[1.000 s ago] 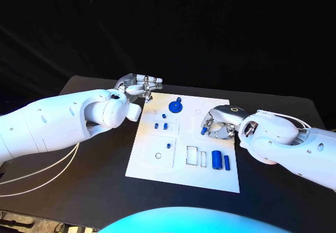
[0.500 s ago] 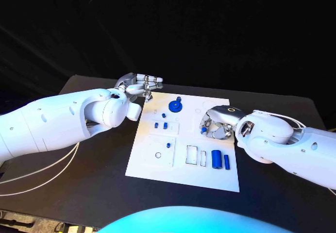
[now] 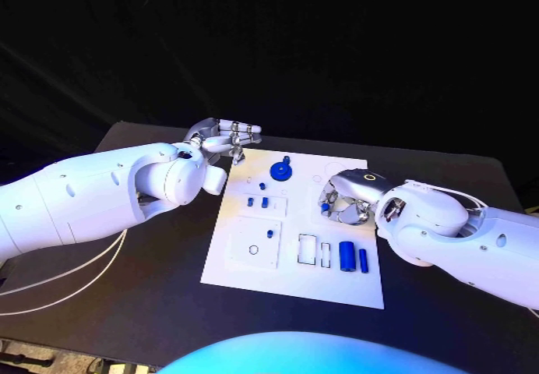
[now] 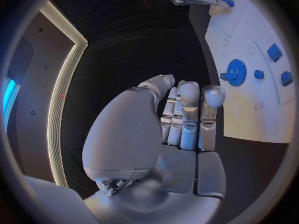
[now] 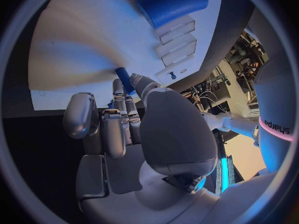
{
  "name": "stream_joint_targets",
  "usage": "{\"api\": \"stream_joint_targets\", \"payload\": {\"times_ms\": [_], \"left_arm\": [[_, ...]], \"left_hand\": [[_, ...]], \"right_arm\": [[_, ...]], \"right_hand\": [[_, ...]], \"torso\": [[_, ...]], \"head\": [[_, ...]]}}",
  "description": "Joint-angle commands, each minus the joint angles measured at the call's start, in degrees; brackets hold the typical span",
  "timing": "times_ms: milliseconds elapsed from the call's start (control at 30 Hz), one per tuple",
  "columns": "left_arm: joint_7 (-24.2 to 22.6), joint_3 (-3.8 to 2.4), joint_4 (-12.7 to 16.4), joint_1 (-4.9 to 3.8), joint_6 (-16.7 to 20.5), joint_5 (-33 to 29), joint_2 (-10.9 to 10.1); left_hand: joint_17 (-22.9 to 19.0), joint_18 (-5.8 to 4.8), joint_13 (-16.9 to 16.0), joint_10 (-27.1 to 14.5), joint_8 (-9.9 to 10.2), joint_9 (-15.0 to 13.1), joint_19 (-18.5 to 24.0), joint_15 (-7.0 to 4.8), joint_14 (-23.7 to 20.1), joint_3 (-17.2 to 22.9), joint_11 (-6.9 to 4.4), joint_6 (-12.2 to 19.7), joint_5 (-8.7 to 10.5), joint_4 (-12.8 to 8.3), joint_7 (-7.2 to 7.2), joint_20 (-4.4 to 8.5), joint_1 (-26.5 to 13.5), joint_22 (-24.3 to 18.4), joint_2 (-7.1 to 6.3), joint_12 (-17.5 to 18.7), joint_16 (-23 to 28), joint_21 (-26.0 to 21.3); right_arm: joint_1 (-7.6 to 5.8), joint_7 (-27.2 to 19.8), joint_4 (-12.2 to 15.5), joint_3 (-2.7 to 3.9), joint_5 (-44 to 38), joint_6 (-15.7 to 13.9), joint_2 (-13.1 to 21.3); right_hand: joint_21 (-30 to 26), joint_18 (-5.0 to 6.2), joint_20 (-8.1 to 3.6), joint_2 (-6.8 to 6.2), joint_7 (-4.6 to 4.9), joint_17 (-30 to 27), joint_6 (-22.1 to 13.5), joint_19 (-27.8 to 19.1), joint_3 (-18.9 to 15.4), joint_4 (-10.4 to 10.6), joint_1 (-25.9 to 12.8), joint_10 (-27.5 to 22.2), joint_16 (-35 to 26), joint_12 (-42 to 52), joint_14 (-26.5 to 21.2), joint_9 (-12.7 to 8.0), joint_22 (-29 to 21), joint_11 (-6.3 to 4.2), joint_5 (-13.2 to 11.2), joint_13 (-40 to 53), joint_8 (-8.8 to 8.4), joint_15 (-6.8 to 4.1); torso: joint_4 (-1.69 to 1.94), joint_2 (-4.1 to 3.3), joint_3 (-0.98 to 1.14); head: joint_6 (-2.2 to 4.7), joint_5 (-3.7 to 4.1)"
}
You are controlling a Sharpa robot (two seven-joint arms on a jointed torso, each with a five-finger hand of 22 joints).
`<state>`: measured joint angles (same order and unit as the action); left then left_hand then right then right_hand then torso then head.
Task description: Assemble the parts on the task board
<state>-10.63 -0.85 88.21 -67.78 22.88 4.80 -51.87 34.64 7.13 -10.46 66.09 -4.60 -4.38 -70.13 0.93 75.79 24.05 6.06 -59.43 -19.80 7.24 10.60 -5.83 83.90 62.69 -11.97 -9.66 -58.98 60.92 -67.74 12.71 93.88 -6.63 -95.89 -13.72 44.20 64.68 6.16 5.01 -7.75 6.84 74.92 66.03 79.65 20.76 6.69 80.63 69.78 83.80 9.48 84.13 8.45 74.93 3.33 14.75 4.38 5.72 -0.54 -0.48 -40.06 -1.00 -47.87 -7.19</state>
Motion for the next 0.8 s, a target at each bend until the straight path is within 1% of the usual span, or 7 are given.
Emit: {"api": "stream_joint_targets", "payload": {"times_ms": [33,167,333,467,567,633,800], "left_arm": [[-0.1,-0.04,0.07,-0.07,-1.01,-0.21,0.15],[-0.12,-0.04,0.02,-0.07,-0.97,-0.21,0.22],[-0.15,-0.04,-0.11,-0.06,-0.91,-0.21,0.37],[-0.12,0.0,-0.32,-0.05,-0.99,-0.21,0.63],[-0.11,0.05,-0.37,-0.05,-1.02,-0.21,0.7],[-0.13,0.07,-0.41,-0.05,-1.02,-0.21,0.75],[-0.18,0.09,-0.49,-0.05,-1.08,-0.21,1.03]], "left_hand": [[-0.06,0.51,-0.05,-0.42,0.14,0.08,0.24,0.03,-0.55,-0.09,-0.17,0.37,-0.06,-0.41,-0.15,-0.21,0.27,0.03,0.25,-0.21,0.2,-0.14],[-0.06,0.51,-0.05,-0.42,0.14,0.08,0.24,0.03,-0.55,-0.09,-0.17,0.37,-0.06,-0.41,-0.15,-0.21,0.27,0.03,0.25,-0.21,0.2,-0.14],[-0.05,0.52,-0.06,-0.43,0.13,0.08,0.26,0.03,-0.54,-0.08,-0.16,0.37,-0.06,-0.43,-0.14,-0.21,0.29,-0.01,0.27,-0.23,0.19,-0.19],[-0.05,0.53,-0.06,-0.45,0.12,0.08,0.28,0.03,-0.54,-0.07,-0.16,0.37,-0.06,-0.45,-0.14,-0.21,0.31,-0.05,0.29,-0.25,0.19,-0.22],[-0.05,0.53,-0.06,-0.45,0.12,0.08,0.28,0.03,-0.54,-0.07,-0.16,0.37,-0.06,-0.45,-0.14,-0.21,0.31,-0.05,0.29,-0.25,0.19,-0.22],[-0.05,0.53,-0.06,-0.45,0.12,0.08,0.28,0.03,-0.54,-0.07,-0.16,0.37,-0.06,-0.45,-0.14,-0.21,0.31,-0.05,0.29,-0.25,0.19,-0.22],[-0.05,0.53,-0.06,-0.45,0.12,0.08,0.28,0.03,-0.54,-0.07,-0.16,0.37,-0.06,-0.45,-0.14,-0.21,0.31,-0.05,0.29,-0.25,0.19,-0.22]], "right_arm": [[0.01,-0.11,1.64,0.07,-1.17,-3.96,0.63],[-0.43,-0.02,3.61,0.35,-0.83,-5.34,1.77],[-1.21,0.1,7.09,0.8,0.14,-6.87,3.41],[-1.6,-0.13,10.36,1.06,1.38,-8.26,4.04],[-1.52,-0.82,11.92,1.13,2.67,-8.91,3.14],[-1.1,-1.45,12.47,1.14,3.31,-9.17,1.58],[0.63,-2.6,11.64,1.03,3.57,-8.95,-2.84]], "right_hand": [[0.31,-1.13,0.05,0.82,0.0,3.59,0.5,0.44,0.46,-0.12,0.41,0.65,0.41,0.21,3.6,0.23,2.25,-0.1,-0.18,0.25,0.36,-0.49],[0.38,-1.14,0.0,0.84,-0.05,3.6,0.66,0.47,0.69,-0.27,0.55,0.83,0.43,0.16,3.6,0.29,2.32,-0.17,-0.19,0.26,0.39,-0.55],[0.55,-1.18,-0.07,0.7,-0.01,3.63,0.69,0.54,0.93,-0.48,0.71,0.88,0.46,0.0,3.61,0.31,2.46,-0.18,-0.03,0.24,0.33,-0.59],[0.79,-1.24,-0.1,0.53,0.07,3.73,0.72,0.63,1.17,-0.61,0.71,0.95,0.53,-0.18,3.63,0.34,2.64,-0.13,0.48,0.23,0.27,-0.57],[0.8,-1.24,-0.11,0.41,0.12,3.71,0.7,0.63,1.39,-0.73,0.72,0.98,0.54,-0.34,3.62,0.35,2.7,-0.1,0.88,0.21,0.18,-0.55],[0.69,-1.22,-0.11,0.39,0.15,3.66,0.68,0.59,1.47,-0.77,0.72,0.97,0.52,-0.41,3.61,0.34,2.66,-0.08,0.98,0.2,0.15,-0.55],[0.42,-1.17,-0.11,0.39,0.19,3.62,0.62,0.48,1.61,-0.83,0.75,0.93,0.51,-0.52,3.6,0.34,2.55,-0.05,1.1,0.18,0.08,-0.53]], "torso": [[0.01,0.04,-0.03],[0.06,0.1,0.0],[0.04,0.03,0.01],[0.24,0.03,0.2],[0.26,0.04,0.21],[0.18,-0.03,0.22],[0.23,0.07,0.23]], "head": [[0.08,0.02],[0.19,-0.01],[0.36,-0.25],[0.3,-0.62],[0.33,-0.89],[0.12,-1.24],[-0.12,-1.57]]}}
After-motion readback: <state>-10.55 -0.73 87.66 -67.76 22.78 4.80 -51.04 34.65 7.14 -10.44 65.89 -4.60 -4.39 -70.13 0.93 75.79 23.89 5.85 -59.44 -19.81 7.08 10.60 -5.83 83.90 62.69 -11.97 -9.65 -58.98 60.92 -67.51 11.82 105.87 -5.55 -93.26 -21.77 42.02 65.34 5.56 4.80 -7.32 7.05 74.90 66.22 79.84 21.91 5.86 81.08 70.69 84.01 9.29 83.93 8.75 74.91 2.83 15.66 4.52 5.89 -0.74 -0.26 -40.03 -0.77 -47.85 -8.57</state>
